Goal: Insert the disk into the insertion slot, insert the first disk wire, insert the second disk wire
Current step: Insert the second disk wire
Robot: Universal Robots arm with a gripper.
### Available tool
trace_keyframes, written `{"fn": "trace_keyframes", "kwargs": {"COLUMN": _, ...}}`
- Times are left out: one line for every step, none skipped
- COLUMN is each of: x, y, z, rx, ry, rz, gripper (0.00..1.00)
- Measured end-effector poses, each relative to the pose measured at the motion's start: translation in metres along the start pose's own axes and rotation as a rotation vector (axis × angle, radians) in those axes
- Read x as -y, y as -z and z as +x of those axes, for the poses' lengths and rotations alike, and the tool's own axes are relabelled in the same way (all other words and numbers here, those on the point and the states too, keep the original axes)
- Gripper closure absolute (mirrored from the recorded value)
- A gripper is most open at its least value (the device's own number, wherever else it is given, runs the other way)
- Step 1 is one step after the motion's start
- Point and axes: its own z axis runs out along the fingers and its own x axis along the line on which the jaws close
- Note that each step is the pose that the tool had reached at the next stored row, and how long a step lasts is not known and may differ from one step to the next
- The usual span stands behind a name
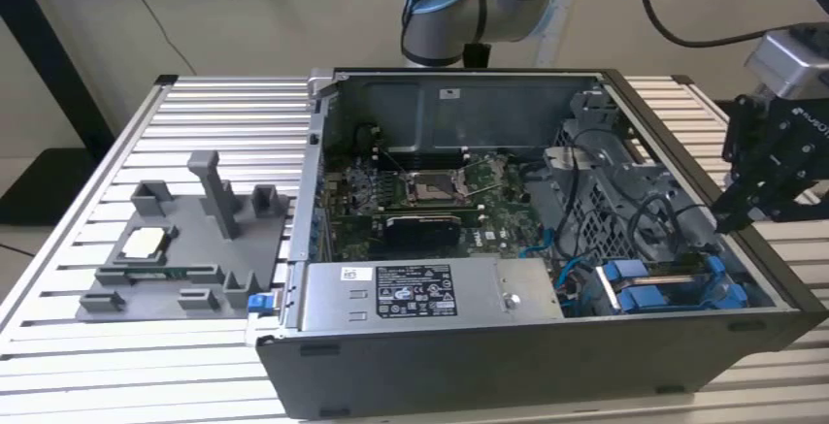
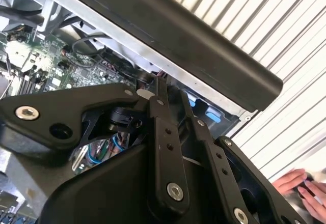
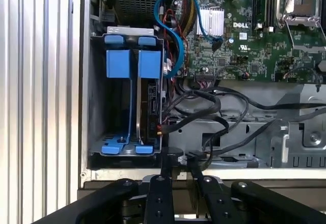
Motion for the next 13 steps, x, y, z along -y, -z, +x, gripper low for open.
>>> {"fn": "trace_keyframes", "kwargs": {"x": 0.0014, "y": 0.0002, "z": 0.0017, "rx": 0.0001, "ry": 0.0, "rz": -0.0025, "gripper": 0.73}}
{"fn": "trace_keyframes", "kwargs": {"x": 0.0029, "y": 0.0003, "z": 0.004, "rx": 0.0005, "ry": -0.001, "rz": -0.0058, "gripper": 0.73}}
{"fn": "trace_keyframes", "kwargs": {"x": 0.0043, "y": 0.0006, "z": 0.0062, "rx": 0.0005, "ry": -0.001, "rz": -0.0088, "gripper": 0.73}}
{"fn": "trace_keyframes", "kwargs": {"x": 0.0051, "y": 0.0009, "z": 0.0087, "rx": 0.0006, "ry": -0.001, "rz": -0.0111, "gripper": 0.73}}
{"fn": "trace_keyframes", "kwargs": {"x": 0.0053, "y": 0.0005, "z": 0.0108, "rx": 0.0023, "ry": -0.001, "rz": -0.0125, "gripper": 0.73}}
{"fn": "trace_keyframes", "kwargs": {"x": 0.0053, "y": 0.0, "z": 0.0117, "rx": 0.0037, "ry": -0.001, "rz": -0.0127, "gripper": 0.73}}
{"fn": "trace_keyframes", "kwargs": {"x": 0.0053, "y": -0.0003, "z": 0.0123, "rx": 0.0053, "ry": -0.001, "rz": -0.0131, "gripper": 0.73}}
{"fn": "trace_keyframes", "kwargs": {"x": 0.0054, "y": -0.0007, "z": 0.0127, "rx": 0.0065, "ry": -0.001, "rz": -0.0137, "gripper": 0.73}}
{"fn": "trace_keyframes", "kwargs": {"x": 0.0053, "y": -0.001, "z": 0.0128, "rx": 0.008, "ry": -0.003, "rz": -0.0142, "gripper": 0.73}}
{"fn": "trace_keyframes", "kwargs": {"x": 0.0051, "y": -0.001, "z": 0.0128, "rx": 0.0102, "ry": -0.005, "rz": -0.0149, "gripper": 0.73}}
{"fn": "trace_keyframes", "kwargs": {"x": 0.0049, "y": -0.0011, "z": 0.0129, "rx": 0.0135, "ry": -0.007, "rz": -0.0155, "gripper": 0.73}}
{"fn": "trace_keyframes", "kwargs": {"x": 0.0045, "y": -0.0012, "z": 0.0129, "rx": 0.0173, "ry": -0.009, "rz": -0.016, "gripper": 0.73}}
{"fn": "trace_keyframes", "kwargs": {"x": 0.0041, "y": -0.0011, "z": 0.0128, "rx": 0.02, "ry": -0.012, "rz": -0.0164, "gripper": 0.73}}
